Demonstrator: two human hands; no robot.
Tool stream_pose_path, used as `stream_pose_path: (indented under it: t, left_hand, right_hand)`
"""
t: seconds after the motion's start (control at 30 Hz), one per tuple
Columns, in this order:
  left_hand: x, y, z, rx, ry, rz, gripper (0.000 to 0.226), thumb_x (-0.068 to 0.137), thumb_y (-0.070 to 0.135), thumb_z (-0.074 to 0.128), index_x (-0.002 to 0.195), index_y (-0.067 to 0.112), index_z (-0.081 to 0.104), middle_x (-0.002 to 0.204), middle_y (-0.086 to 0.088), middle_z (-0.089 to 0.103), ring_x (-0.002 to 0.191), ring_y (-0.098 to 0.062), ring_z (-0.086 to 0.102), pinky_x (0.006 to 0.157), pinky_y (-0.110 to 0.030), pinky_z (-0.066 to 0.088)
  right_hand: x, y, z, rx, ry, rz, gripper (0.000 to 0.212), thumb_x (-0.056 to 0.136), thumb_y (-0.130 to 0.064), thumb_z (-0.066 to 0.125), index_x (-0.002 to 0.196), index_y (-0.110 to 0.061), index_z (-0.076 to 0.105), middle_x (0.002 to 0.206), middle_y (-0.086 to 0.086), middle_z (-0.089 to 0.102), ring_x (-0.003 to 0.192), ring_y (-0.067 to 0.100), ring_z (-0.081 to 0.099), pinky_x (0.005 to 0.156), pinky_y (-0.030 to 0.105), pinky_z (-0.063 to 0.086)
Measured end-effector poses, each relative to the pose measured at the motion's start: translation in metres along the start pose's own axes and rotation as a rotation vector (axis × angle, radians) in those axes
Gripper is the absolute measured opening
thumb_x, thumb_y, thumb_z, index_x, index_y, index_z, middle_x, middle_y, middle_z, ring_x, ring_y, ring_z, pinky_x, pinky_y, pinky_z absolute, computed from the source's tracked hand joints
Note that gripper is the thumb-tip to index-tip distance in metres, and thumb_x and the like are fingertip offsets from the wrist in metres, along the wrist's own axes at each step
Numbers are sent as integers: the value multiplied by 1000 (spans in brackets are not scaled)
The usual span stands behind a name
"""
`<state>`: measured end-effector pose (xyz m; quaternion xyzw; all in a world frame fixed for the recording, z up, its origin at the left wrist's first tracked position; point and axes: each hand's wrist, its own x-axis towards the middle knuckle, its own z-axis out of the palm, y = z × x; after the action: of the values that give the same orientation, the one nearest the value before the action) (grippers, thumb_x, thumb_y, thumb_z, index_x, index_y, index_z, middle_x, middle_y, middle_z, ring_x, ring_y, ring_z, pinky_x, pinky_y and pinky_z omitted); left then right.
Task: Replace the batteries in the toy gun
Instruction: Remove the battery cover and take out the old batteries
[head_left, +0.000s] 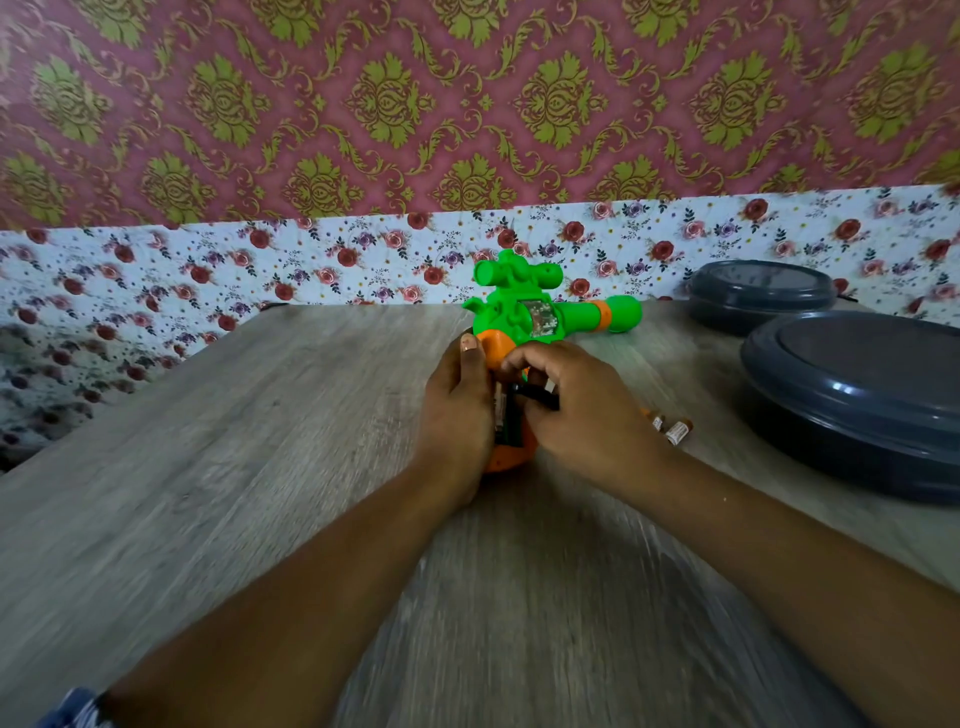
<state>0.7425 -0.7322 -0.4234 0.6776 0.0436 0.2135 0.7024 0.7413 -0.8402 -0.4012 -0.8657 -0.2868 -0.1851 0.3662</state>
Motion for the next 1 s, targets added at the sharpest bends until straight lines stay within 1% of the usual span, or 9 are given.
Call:
stream_pose_path:
  t: [0.1,0.2,0.3,0.4,0.5,0.63,0.73,0.83,1.0]
  left_hand:
    - [-1,2,0,-6,8,-14,34,101,37,30,122,29,55,105,4,63,103,-18,61,92,-37,49]
    - [1,1,-2,6,20,-23,29,101,39,31,112,26,54,97,4,63,92,-13,62,81,-33,52]
    - [2,0,-3,27,-1,-38,45,96,48,37,122,16,55,113,-10,65,102,-25,64,88,-46,54]
    - [3,-1,-3,33,-12,-52,55,89,56,39,128,19,50,119,-11,63,106,-29,63,90,-52,52]
    - [4,-3,-4,52,-28,-71,74,74,69,42,131,22,46,127,-11,60,111,-29,61,92,-52,51]
    - [5,5,-9,132,-97,-44,34,85,40,58,109,15,55,89,-4,64,81,-21,61,71,-34,50]
    - [12,9,-16,263,-177,-36,50,76,37,70,119,18,54,106,-3,64,98,-24,62,85,-40,52]
    - [17,11,-22,300,-198,-85,19,81,26,72,92,26,56,96,0,64,98,-25,62,93,-43,51]
    - [21,9,-28,378,-177,-173,24,80,27,72,100,16,62,105,-11,68,96,-28,65,91,-42,53]
  right_hand:
    - [1,0,-5,17,21,-10,13,78,-6,63,87,-15,63,87,1,56,66,3,44,61,4,33]
    - [-3,0,-9,76,76,-31,6,77,-12,70,76,-11,64,72,-7,59,62,-7,51,58,4,34]
    - [-5,-2,-7,139,104,-9,12,75,-16,74,68,-13,63,63,-10,58,55,-8,51,55,6,34]
    - [-3,-1,-6,226,87,54,13,73,-13,74,68,-14,62,58,-12,55,52,-6,50,53,8,34]
    - [-2,-2,-5,285,24,107,8,74,-10,72,79,-12,66,67,-10,60,65,1,55,66,18,43]
    - [3,-6,-23,176,-40,133,11,80,-16,69,84,-6,71,80,9,70,76,18,62,72,29,46]
    - [11,-3,-62,109,-73,263,18,82,-21,67,79,-3,68,71,15,65,61,17,50,60,27,36]
    - [12,7,-99,118,-273,558,16,82,-17,67,77,-3,62,56,6,61,47,13,39,48,24,29]
    - [5,21,-107,-395,-450,681,31,87,-22,63,61,-7,57,38,-3,55,32,7,43,41,18,31]
